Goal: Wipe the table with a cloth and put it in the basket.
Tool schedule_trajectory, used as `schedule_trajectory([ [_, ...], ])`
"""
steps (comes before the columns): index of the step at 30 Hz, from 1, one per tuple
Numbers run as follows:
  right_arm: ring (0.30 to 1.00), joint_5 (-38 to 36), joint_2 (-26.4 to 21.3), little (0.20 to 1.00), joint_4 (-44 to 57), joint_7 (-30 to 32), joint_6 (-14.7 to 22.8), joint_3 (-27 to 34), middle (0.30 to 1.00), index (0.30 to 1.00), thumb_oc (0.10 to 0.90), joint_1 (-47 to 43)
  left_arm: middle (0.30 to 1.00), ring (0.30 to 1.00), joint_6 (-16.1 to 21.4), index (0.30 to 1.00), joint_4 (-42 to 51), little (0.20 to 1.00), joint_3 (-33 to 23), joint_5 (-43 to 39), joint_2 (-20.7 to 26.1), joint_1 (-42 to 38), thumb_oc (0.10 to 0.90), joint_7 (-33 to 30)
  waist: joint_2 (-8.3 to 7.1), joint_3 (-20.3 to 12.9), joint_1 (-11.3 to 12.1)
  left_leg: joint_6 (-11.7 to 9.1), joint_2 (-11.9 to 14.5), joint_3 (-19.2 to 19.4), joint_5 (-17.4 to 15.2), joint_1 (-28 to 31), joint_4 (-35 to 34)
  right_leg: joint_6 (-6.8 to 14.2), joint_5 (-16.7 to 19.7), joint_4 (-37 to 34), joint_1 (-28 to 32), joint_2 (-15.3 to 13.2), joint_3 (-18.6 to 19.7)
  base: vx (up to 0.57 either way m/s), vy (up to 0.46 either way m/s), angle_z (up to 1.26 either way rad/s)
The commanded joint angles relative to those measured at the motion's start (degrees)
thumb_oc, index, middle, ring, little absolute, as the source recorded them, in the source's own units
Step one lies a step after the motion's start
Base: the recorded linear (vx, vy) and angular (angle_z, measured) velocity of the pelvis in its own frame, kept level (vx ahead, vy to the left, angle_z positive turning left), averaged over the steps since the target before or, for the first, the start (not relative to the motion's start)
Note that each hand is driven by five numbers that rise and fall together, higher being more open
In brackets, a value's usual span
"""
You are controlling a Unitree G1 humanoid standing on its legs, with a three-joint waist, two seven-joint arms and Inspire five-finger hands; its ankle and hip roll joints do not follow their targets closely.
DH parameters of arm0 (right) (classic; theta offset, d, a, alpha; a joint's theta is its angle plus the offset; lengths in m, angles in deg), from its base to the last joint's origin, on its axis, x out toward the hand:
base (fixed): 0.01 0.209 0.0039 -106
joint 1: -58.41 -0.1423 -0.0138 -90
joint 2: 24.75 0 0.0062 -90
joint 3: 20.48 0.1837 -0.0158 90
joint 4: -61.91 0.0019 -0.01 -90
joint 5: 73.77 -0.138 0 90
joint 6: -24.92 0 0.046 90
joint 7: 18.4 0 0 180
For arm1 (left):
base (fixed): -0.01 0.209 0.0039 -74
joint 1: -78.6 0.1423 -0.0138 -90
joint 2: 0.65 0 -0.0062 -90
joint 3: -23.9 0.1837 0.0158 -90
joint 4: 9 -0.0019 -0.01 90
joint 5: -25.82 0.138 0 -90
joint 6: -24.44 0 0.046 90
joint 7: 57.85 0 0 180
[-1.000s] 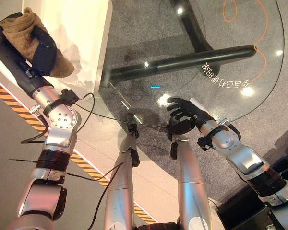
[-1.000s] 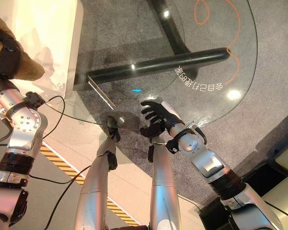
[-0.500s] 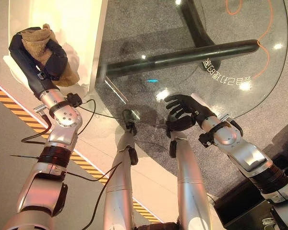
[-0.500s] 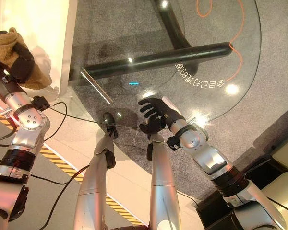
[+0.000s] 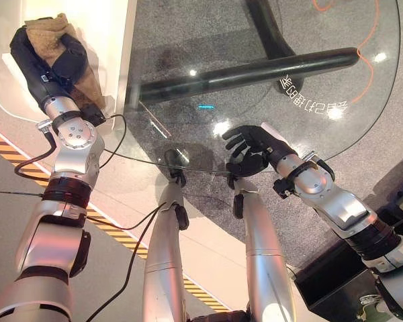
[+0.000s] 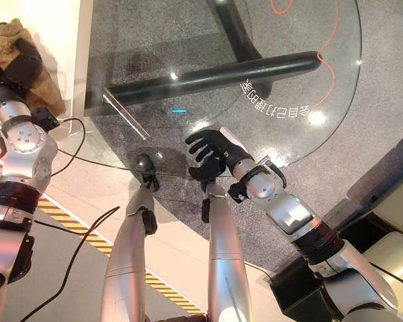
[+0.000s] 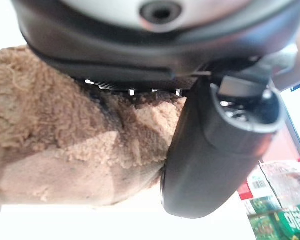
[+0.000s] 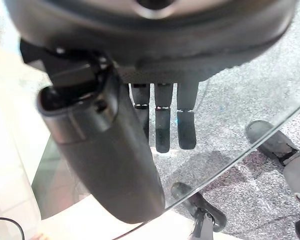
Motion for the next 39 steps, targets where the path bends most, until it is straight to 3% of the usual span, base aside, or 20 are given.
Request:
schedule_trajectory([
  [1, 0.9, -1.49, 1.04, 0.9, -1.63, 0.42, -0.71, -1.21, 0.9, 0.9, 0.8, 1.26, 0.9, 0.9, 2.44, 0.9, 0.13, 0.9, -0.7, -1.04, 3.56, -1.99, 0.8, 1.31, -2.04, -1.36, 1.22, -1.33, -4.38, 3.27, -11.61, -0.97, 9.46, 3.05, 9.3, -12.7, -0.95, 4.94, 2.58, 0.0, 0.0, 0.0],
  [9, 0.9, -1.91, 1.78, 0.9, -2.22, 1.36, -0.99, -1.36, 0.9, 0.9, 0.8, 0.92, 0.9, 0.9, 1.92, 0.9, -0.41, 0.9, 0.12, -1.88, 2.79, -2.52, 0.8, 2.72, -1.96, -1.36, 1.46, -1.43, -4.34, 2.84, -12.08, -0.85, 9.78, 2.98, 8.71, -12.49, -0.69, 4.96, 2.25, -0.01, -0.034, 0.01],
  [23, 0.9, -1.42, 2.62, 0.9, -2.19, 1.75, -0.17, -1.06, 0.9, 0.9, 0.8, 2.36, 0.9, 0.9, 6.33, 0.9, 2.2, 0.9, -2.05, -3.48, 1.57, -0.68, 0.8, 0.68, -1.68, -1.36, 1.81, -1.43, -3.99, 2.72, -12.64, -0.58, 10.73, 1.93, 6.89, -10.47, -0.44, 5.46, 1.63, -0.01, -0.034, 0.01],
  [30, 0.9, 1.09, 4.19, 0.9, 1.2, 1.86, -0.53, 0.56, 0.9, 0.9, 0.8, 6.38, 0.9, 0.9, 9.46, 0.9, 9.36, 0.9, -5.52, -2.8, 0.2, 4.25, 0.8, -2.09, -1.49, -1.36, 2.66, -1.22, -4.39, 2.12, -13.0, 1.86, 10.19, 1.48, 5.86, -10.66, 2.01, 5.56, 0.83, -0.02, -0.075, 0.02],
  [31, 0.9, 1.84, 4.34, 0.9, 1.88, 1.88, -0.79, 1.03, 0.9, 0.9, 0.8, 6.36, 0.9, 0.9, 10.51, 0.9, 10.58, 0.9, -6.64, -4.37, -0.25, 4.69, 0.8, -2.2, -1.49, -1.36, 2.56, -0.87, -4.5, 2.7, -11.46, 0.7, 9.7, 1.13, 7.16, -11.19, 0.92, 5.31, 0.61, -0.01, -0.065, 0.03],
  [33, 0.9, 2.58, 5.2, 0.9, 2.24, 2.11, -0.43, 1.18, 0.9, 0.9, 0.8, 8.61, 0.9, 0.9, 12.66, 0.9, 12.98, 0.9, -8.4, -5.35, -1.65, 8.2, 0.8, -2.18, -1.31, -1.36, 3.19, -1.08, -4.44, 1.8, -13.56, 3.5, 10.24, 1.28, 4.62, -9.85, 3.59, 5.57, 0.24, -0.02, -0.082, 0.05],
  [34, 0.9, 2.84, 5.2, 0.9, 2.47, 2.18, -0.39, 1.61, 0.9, 0.9, 0.8, 8.3, 0.9, 0.9, 12.86, 0.9, 13.85, 0.9, -9.04, -4.72, -1.81, 8.2, 0.8, -2.51, -1.38, -1.36, 3.06, -0.75, -4.49, 2.45, -11.93, 2.07, 9.81, 0.92, 6.08, -10.39, 2.31, 5.29, -0.08, -0.03, -0.072, 0.05],
  [37, 0.9, 3.53, 6.25, 0.9, 4.16, 3.05, -0.72, 2.94, 0.9, 0.9, 0.8, 11.95, 0.9, 0.9, 12.8, 0.9, 18.91, 0.9, -11.34, 0.99, -3.75, 13.69, 0.8, -3.6, -1.38, -1.36, 3.89, -1.02, -4.63, 1.22, -13.61, 5.0, 10.35, 0.88, 3.53, -8.67, 5.36, 5.71, -0.61, -0.05, -0.116, 0.05],
  [39, 0.9, 4.24, 6.5, 0.9, 5.0, 3.36, -0.53, 3.98, 0.9, 0.9, 0.8, 13.14, 0.9, 0.9, 12.97, 0.9, 21.78, 0.9, -12.65, 1.91, -4.27, 15.86, 0.8, -3.48, -1.5, -1.36, 4.06, -0.8, -4.77, 1.45, -12.25, 4.42, 9.84, 0.47, 4.55, -9.05, 4.96, 5.55, -1.18, -0.05, -0.105, 0.11],
])
